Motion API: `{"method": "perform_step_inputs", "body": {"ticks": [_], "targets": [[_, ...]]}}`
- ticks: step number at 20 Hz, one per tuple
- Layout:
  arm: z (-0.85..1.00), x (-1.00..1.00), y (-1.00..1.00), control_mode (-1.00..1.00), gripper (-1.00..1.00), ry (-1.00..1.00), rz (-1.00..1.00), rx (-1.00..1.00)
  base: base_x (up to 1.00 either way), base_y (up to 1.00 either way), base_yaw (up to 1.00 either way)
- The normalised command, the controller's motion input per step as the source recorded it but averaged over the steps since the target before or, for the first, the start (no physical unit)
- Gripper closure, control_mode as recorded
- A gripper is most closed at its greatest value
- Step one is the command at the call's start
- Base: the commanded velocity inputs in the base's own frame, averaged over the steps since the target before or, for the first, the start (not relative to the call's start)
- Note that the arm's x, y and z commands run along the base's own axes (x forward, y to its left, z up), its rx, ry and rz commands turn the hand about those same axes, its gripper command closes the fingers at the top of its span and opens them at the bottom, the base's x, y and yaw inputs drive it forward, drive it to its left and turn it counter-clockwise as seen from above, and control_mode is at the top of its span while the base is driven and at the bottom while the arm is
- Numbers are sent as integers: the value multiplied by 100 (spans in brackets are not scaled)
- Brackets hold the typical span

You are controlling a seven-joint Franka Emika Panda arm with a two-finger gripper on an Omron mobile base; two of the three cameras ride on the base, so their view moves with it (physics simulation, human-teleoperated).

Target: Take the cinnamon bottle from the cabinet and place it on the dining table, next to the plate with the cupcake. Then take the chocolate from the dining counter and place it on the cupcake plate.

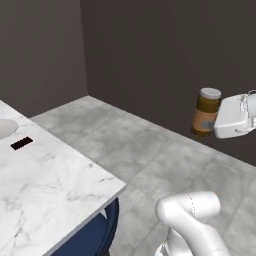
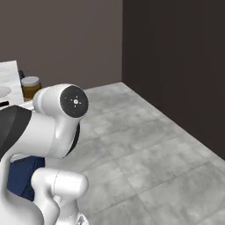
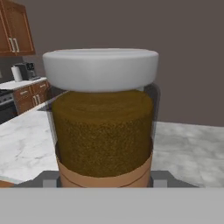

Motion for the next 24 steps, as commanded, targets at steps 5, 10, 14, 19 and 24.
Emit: {"method": "perform_step_inputs", "body": {"ticks": [5,10,14,19,24], "targets": [[0,0,0,100,100,0,0,0,74,-28,21],[0,0,0,100,100,0,0,0,71,-22,28],[0,0,0,100,100,0,0,0,72,-22,27],[0,0,0,100,100,0,0,0,71,-20,31],[0,0,0,100,100,0,0,0,66,-16,41]]}}
